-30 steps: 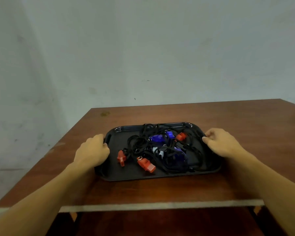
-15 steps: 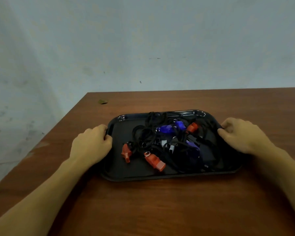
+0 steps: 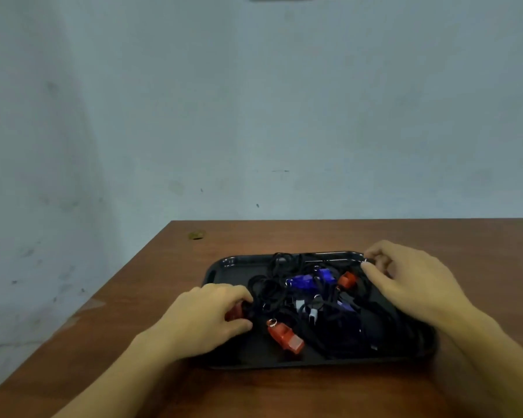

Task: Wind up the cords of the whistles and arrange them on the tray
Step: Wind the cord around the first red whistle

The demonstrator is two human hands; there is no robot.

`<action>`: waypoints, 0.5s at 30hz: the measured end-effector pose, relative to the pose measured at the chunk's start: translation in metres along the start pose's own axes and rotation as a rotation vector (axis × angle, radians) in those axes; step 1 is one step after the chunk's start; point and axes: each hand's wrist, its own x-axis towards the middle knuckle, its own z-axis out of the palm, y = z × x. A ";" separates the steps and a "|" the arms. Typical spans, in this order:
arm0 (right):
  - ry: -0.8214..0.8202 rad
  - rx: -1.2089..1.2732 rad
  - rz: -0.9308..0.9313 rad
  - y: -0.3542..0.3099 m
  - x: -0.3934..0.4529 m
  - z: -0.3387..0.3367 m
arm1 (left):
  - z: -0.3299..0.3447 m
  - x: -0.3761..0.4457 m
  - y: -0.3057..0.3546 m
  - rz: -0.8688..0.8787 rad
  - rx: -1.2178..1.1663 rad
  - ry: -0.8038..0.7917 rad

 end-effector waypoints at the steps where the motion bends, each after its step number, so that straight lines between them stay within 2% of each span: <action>1: 0.011 0.045 -0.048 -0.011 -0.002 0.001 | -0.001 0.000 -0.002 0.011 -0.061 0.008; 4: 0.013 0.240 -0.261 -0.055 -0.010 0.002 | -0.012 0.009 -0.004 0.008 -0.338 0.081; 7: -0.008 0.227 -0.583 -0.103 -0.016 0.017 | -0.023 0.024 0.000 0.049 -0.526 0.197; 8: -0.001 0.254 -0.635 -0.113 -0.016 0.026 | -0.026 0.028 0.002 0.063 -0.550 0.231; 9: -0.006 0.320 -0.613 -0.118 -0.015 0.035 | -0.029 0.031 0.005 0.056 -0.587 0.261; 12: 0.006 0.536 -0.340 -0.121 -0.010 0.057 | -0.038 0.035 0.008 -0.044 -0.808 0.319; 15: -0.025 0.724 -0.177 -0.130 0.004 0.053 | -0.052 0.034 0.013 -0.016 -0.931 0.295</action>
